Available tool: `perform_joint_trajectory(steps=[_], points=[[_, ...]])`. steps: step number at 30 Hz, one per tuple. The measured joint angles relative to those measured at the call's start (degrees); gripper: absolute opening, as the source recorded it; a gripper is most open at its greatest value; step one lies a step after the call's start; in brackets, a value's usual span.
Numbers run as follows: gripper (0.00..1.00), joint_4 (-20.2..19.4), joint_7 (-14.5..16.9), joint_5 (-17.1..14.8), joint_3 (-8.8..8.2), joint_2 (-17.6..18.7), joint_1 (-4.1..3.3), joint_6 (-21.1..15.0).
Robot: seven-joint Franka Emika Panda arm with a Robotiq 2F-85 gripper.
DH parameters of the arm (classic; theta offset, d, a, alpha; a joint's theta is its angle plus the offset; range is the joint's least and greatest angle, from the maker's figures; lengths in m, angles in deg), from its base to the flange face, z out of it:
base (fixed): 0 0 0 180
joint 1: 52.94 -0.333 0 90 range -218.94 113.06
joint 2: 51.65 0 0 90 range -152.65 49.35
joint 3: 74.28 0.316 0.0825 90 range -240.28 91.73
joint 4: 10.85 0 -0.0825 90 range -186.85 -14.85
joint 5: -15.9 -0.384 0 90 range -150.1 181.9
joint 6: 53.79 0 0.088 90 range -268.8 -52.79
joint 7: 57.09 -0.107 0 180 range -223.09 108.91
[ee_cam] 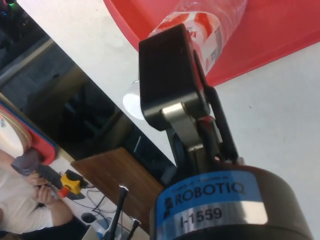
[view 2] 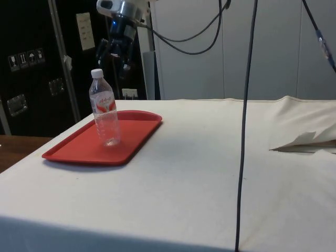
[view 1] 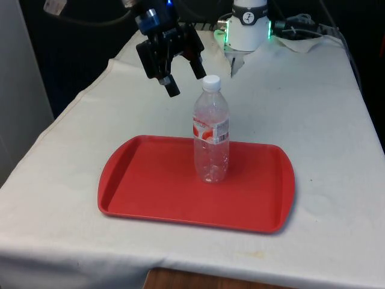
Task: Place the bottle upright on the tray.
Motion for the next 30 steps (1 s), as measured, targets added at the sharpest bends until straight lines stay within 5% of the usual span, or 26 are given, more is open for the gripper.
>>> perform_joint_trajectory(steps=[30], points=[[1.0, 0.17, -2.35, 9.17, 0.0, -2.64, -0.86, 0.06]])
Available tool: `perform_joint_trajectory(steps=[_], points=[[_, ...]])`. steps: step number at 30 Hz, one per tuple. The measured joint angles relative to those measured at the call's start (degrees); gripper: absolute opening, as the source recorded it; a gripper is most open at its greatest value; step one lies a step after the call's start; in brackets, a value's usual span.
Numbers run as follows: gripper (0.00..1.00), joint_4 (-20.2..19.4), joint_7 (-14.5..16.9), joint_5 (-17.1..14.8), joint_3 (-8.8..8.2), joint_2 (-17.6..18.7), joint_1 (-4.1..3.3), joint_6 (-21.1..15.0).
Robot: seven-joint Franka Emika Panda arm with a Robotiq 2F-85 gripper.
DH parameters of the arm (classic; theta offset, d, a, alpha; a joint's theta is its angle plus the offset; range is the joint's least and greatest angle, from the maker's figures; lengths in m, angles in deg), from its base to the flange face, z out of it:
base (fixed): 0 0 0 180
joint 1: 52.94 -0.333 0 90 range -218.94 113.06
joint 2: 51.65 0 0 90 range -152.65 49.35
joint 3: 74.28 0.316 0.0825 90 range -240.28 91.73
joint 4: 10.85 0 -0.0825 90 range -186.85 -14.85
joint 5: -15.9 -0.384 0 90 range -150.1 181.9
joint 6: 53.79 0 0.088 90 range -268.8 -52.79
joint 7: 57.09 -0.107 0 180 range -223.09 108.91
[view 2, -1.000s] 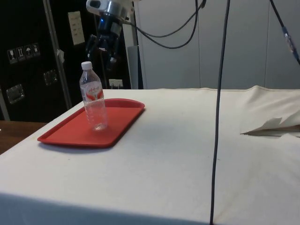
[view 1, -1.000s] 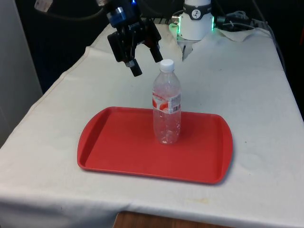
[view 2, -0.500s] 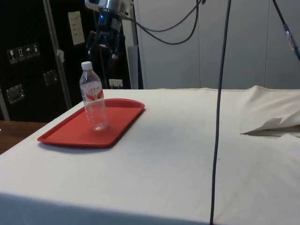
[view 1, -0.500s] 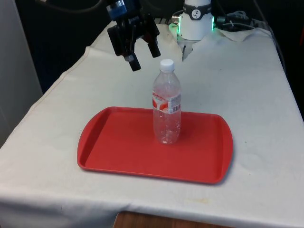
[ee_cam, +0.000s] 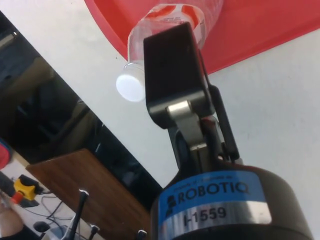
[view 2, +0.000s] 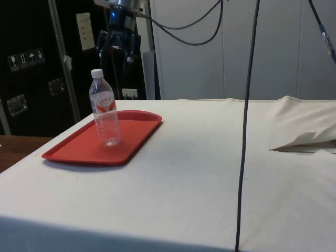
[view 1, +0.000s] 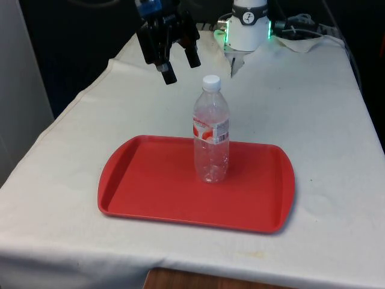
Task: Place the bottle upright on the tray.
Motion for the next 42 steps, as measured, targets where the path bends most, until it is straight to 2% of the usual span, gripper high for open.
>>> perform_joint_trajectory(steps=[42], points=[[1.0, 0.8, -3.72, 14.21, 0.11, -3.32, -1.55, 0.8]])
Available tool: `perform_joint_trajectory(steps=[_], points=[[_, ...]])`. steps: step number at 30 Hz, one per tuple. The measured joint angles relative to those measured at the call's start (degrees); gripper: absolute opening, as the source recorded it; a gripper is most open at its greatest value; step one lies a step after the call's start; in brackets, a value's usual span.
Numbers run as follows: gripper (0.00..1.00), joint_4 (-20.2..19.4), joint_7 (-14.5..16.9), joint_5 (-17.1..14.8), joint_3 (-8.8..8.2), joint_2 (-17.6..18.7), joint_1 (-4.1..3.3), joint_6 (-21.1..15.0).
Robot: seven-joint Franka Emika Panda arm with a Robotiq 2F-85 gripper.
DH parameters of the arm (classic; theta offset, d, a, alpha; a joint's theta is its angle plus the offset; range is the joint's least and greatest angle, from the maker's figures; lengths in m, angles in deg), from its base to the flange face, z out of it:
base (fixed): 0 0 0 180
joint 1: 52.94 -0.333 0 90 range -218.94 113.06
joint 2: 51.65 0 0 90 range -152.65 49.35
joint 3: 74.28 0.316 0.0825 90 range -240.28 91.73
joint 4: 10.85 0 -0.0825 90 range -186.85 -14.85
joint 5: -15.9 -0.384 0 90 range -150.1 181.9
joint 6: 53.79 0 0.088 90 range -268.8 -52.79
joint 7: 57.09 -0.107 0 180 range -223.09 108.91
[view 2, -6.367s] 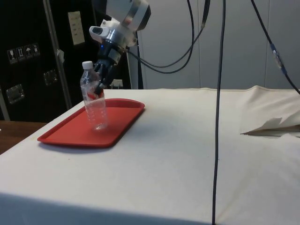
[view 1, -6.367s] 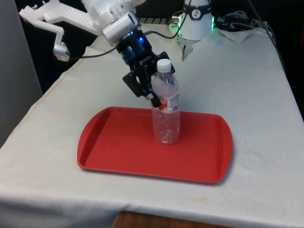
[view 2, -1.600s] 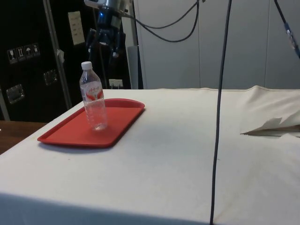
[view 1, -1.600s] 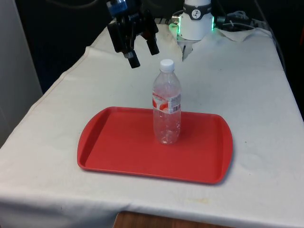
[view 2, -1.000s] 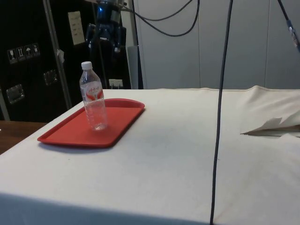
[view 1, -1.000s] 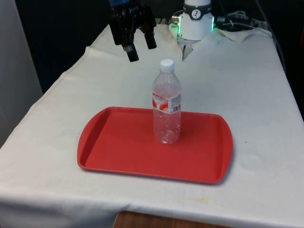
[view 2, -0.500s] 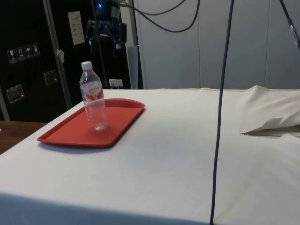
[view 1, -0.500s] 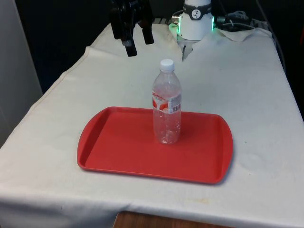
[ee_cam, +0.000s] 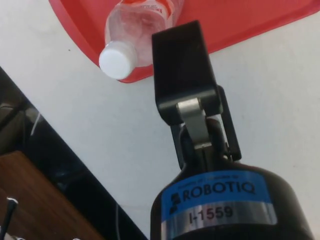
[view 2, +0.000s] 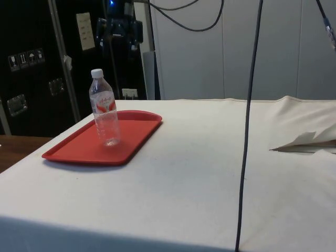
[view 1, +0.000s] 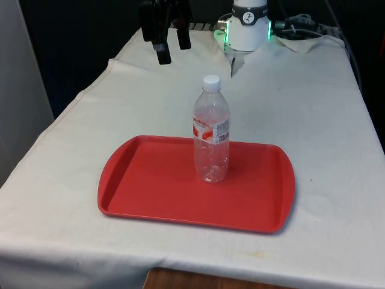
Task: Place the bottle upright on the tray.
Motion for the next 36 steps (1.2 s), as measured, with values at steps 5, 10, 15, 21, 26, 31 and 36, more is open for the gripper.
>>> perform_joint_trajectory(steps=[5, 10, 15, 21, 26, 31, 36], points=[[1.0, 0.0, -0.34, 2.06, 0.0, -0.52, -0.29, 0.11], [1.0, 0.06, -0.69, 3.78, 0.06, -0.97, -0.46, 0.34], [1.0, 0.06, -0.86, 5.16, 0.06, -1.55, -0.52, 0.86], [1.0, -0.11, -0.86, 6.93, 0.06, -2.46, -0.57, 1.83], [1.0, -0.57, -0.86, 7.85, 0.06, -3.27, -0.57, 2.23], [1.0, -1.95, -0.74, 8.94, 0.11, -4.87, -0.63, 2.52], [1.0, -3.5, -0.74, 10.03, 0.34, -6.59, -0.63, 2.58]])
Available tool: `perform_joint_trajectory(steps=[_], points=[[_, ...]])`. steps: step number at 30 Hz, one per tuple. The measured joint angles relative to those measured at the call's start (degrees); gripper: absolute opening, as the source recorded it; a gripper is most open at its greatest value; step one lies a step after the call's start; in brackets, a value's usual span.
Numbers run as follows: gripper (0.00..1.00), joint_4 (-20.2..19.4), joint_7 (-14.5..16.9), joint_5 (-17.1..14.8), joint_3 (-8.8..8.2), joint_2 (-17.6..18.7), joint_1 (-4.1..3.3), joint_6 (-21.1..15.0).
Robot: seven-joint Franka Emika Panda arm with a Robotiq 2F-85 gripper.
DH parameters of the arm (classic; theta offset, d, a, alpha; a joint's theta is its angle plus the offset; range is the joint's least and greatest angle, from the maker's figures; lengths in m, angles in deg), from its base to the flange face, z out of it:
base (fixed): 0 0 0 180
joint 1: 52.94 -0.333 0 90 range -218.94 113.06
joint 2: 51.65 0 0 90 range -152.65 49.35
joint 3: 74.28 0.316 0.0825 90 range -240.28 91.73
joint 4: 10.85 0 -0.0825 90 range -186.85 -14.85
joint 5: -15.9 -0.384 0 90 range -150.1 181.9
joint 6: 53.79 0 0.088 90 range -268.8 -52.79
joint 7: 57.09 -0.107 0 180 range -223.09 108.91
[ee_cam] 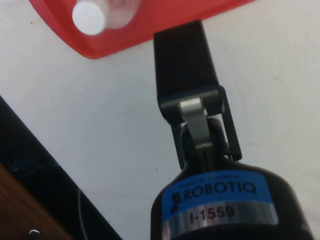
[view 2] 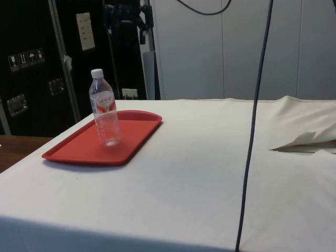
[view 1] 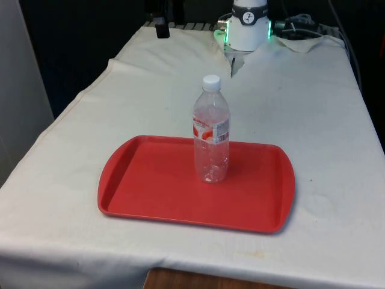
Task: Place the bottle upright on the tray.
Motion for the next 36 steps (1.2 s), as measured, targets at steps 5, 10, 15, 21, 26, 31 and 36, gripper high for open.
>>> perform_joint_trajectory(steps=[5, 10, 15, 21, 26, 31, 36], points=[[1.0, -1.38, 0.0, 1.03, 0.34, -1.6, 0.0, 0.0], [1.0, -2.86, 0.0, 2.01, 0.63, -3.21, -0.06, 0.06], [1.0, -4.81, 0.0, 2.92, 1.03, -5.21, -0.06, 0.06], [1.0, -6.53, -0.06, 3.78, 1.43, -6.93, -0.06, 0.06], [1.0, -7.91, -0.11, 4.41, 1.78, -8.31, -0.06, 0.06], [1.0, -9.91, -0.11, 5.04, 2.18, -10.31, -0.06, 0.0], [1.0, -11.4, -0.17, 5.67, 2.58, -11.75, -0.06, 0.0]])
